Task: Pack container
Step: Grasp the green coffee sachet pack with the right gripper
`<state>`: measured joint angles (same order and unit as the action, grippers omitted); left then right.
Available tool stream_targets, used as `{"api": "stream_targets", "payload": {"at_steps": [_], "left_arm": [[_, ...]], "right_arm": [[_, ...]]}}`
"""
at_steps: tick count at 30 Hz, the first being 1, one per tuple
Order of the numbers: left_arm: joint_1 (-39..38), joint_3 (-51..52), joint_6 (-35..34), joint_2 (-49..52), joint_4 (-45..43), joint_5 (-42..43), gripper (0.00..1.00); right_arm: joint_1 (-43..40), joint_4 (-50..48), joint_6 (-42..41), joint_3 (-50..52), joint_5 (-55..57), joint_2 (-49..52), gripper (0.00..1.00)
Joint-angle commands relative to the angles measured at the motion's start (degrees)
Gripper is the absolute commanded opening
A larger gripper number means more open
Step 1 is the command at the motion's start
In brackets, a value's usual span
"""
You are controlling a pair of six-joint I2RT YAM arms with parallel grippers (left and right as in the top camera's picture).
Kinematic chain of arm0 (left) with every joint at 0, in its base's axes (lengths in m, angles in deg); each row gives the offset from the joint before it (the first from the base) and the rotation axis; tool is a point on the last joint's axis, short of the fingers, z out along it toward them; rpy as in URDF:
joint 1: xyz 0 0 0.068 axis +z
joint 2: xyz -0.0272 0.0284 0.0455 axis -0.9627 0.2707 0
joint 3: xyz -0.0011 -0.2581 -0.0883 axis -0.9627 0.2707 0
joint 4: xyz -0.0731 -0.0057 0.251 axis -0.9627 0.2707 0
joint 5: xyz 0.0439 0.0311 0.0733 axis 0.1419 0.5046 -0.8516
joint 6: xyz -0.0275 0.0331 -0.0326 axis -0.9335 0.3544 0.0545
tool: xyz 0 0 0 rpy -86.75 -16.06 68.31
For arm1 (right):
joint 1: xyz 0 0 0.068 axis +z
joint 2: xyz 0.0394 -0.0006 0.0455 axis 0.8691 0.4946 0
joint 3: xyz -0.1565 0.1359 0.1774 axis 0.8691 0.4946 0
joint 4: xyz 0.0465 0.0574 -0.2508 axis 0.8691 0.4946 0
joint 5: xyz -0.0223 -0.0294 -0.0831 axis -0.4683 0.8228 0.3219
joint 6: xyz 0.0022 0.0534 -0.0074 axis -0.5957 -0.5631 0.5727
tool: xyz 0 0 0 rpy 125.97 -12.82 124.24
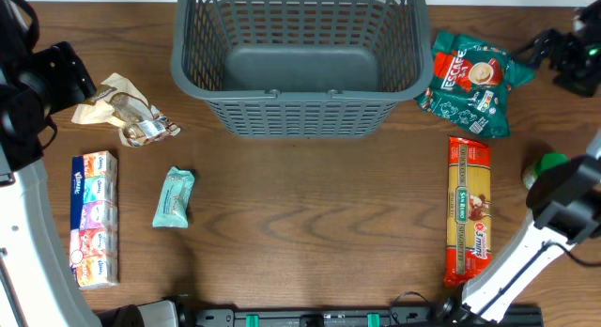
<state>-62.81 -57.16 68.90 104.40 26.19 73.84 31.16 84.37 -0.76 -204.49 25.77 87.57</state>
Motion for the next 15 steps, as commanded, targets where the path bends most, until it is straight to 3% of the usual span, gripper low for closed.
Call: {"api": "stream_targets", "payload": {"at_steps": [1, 15], "left_arm": [[0.2, -0.1, 1.0, 0.3, 0.5, 0.8, 0.8], [-2.9, -0.1, 1.0, 0.3, 2.8, 0.8, 0.8]], "right_arm": [[0.0, -1.7, 3.3, 2.3, -3.2, 3.8, 0.99], [0.5, -10.6, 4.4, 6.5, -3.9, 17.6, 0.99]]}}
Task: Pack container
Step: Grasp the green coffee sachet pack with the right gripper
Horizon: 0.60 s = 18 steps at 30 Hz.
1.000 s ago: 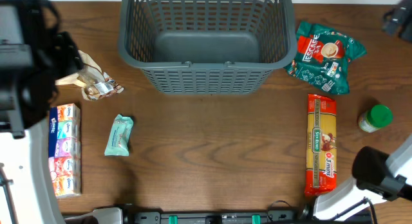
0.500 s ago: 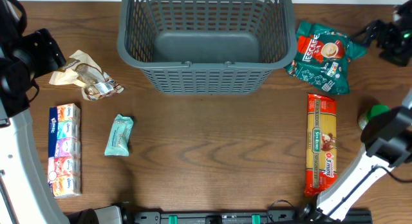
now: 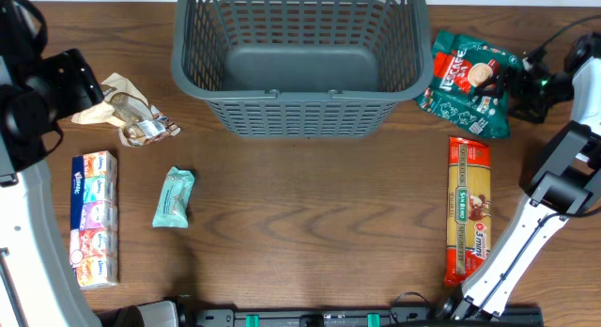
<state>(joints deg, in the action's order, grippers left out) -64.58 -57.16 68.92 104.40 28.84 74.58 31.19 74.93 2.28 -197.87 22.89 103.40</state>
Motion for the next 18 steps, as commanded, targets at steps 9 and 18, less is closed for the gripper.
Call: {"api": "stream_targets", "payload": {"at_steps": [9, 18], "left_arm": [[-4.2, -0.1, 1.0, 0.3, 0.2, 0.0, 0.8], [-4.5, -0.1, 0.9, 0.2, 0.3, 0.0, 0.81]], "right_arm": [[2.2, -4.0, 1.1, -0.2, -1.8, 4.3, 0.76], [5.2, -6.8, 1.1, 0.0, -1.1, 4.5, 0.01]]}}
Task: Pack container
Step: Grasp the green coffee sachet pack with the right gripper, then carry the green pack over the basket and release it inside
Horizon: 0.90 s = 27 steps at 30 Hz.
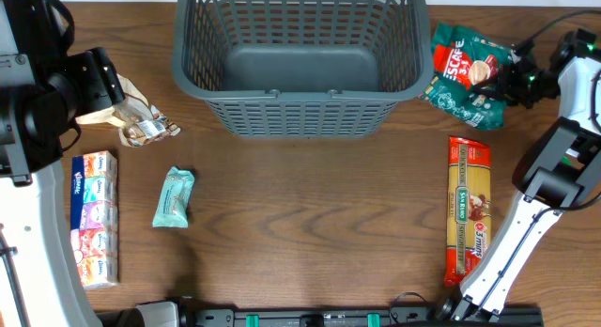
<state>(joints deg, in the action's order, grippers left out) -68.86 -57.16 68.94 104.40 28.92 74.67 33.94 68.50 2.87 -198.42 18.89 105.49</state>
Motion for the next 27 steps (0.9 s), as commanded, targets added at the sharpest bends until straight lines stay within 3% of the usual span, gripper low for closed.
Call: {"api": "stream_targets", "payload": {"at_steps": [1, 9, 16, 27], "left_arm": [[-0.2, -0.1, 0.9, 0.2, 0.2, -0.1, 0.81], [-0.2, -0.1, 0.9, 0.2, 0.2, -0.1, 0.81], [-0.2, -0.1, 1.0, 0.2, 1.4, -0.1, 0.81], [-0.2, -0.1, 1.2, 0.2, 3.0, -0.1, 0.81]], "right_arm": [[2.7, -0.1, 0.5, 0.5, 3.0, 2.4, 0.01], [3.8, 5.6, -0.6, -0.8, 8.0, -1.9, 0.01], [5.2, 6.1, -3.2, -0.9, 15.9, -18.3, 0.01], [9.9, 2.5, -5.5, -0.9, 17.7, -42.6, 0.01]]}}
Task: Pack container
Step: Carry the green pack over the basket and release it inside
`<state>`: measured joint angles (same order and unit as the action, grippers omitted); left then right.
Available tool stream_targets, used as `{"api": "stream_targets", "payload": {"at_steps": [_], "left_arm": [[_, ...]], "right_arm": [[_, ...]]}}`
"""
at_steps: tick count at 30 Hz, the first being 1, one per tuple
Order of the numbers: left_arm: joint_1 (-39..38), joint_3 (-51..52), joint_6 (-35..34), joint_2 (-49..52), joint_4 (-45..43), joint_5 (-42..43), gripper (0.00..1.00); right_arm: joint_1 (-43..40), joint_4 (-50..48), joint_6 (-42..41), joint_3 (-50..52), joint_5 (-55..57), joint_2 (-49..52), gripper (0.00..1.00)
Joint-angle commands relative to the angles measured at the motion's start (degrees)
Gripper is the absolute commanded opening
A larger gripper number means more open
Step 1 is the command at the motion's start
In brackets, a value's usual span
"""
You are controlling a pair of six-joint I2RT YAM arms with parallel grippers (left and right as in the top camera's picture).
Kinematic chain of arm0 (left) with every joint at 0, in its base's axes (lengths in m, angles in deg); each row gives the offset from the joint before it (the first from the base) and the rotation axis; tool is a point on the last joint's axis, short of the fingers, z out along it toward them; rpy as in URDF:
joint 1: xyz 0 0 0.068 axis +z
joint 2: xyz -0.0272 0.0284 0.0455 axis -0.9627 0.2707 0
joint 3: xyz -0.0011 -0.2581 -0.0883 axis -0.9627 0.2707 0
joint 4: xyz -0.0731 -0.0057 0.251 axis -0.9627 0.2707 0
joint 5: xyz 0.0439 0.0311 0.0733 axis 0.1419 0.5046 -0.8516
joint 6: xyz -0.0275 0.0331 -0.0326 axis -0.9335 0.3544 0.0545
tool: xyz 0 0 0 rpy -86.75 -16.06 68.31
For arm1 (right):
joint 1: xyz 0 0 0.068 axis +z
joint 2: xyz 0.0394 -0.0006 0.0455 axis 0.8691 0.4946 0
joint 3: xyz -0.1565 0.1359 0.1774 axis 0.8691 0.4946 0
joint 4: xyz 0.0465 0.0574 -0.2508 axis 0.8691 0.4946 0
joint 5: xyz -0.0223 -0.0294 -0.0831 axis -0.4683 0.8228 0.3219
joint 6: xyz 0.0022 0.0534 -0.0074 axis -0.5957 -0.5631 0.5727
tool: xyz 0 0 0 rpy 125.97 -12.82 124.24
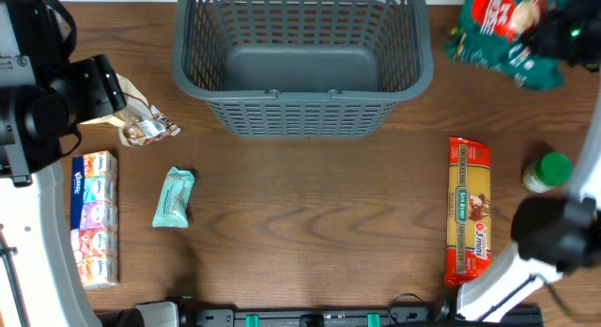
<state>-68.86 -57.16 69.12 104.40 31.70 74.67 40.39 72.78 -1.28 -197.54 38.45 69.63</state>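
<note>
The grey slatted basket (300, 54) stands at the back centre, with nothing in it. My right gripper (552, 28) is shut on the green and red coffee bag (498, 26), which hangs blurred and raised off the table to the right of the basket. My left gripper (105, 85) hovers at the left edge of a crumpled tan and clear packet (136, 118). Its fingers are too dark to tell apart.
A colourful tissue pack (94, 219) lies at the left. A teal sachet (174, 197) lies beside it. A long pasta packet (470, 210) lies at the right, with a green-capped bottle (547, 172) next to it.
The coffee bag has left the table and now hangs higher and further back in my right gripper. The green-capped bottle shows again. My left gripper has barely shifted.
At first the coffee bag lay flat right of the basket with my right gripper beyond it. The gripper then stood closer, then on the bag's right edge. Now it holds the bag raised. Meanwhile my left gripper has moved in beside the crumpled packet.
</note>
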Motion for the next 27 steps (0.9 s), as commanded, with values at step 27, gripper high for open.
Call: {"api": "stream_targets", "payload": {"at_steps": [27], "left_arm": [[-0.2, -0.1, 1.4, 0.2, 1.0, -0.1, 0.81]], "right_arm": [[38.4, -12.3, 30.2, -1.8, -3.3, 6.2, 0.01]]}}
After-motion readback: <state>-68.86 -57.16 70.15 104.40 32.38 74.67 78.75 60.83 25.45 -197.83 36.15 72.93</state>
